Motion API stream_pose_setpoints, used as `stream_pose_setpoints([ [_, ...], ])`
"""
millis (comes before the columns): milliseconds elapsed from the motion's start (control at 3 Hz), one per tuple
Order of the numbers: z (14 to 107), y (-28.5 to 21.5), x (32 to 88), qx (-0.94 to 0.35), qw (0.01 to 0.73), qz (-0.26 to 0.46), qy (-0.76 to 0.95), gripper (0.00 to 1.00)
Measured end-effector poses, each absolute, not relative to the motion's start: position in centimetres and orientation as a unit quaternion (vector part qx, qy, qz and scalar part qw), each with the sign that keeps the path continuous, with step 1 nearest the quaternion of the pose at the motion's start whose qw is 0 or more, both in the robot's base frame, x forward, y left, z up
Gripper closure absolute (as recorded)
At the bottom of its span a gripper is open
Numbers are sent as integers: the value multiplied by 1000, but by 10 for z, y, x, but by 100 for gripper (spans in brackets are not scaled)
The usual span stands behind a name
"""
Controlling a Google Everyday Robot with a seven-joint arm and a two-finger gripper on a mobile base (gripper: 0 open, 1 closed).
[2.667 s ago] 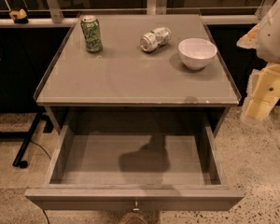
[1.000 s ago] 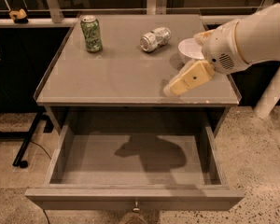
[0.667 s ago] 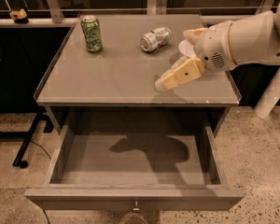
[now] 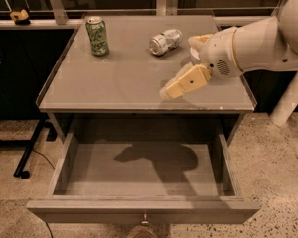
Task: Place green can into top drawer
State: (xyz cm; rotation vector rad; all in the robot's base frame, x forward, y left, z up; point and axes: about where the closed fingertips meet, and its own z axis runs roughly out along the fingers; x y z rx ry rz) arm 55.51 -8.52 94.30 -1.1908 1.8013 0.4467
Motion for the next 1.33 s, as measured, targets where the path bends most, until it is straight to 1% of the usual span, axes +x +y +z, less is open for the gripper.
stream_pose_setpoints([
  [667, 906, -34, 605, -495, 463, 189, 710, 0],
  [1333, 890, -10, 663, -417, 498, 149, 746, 0],
])
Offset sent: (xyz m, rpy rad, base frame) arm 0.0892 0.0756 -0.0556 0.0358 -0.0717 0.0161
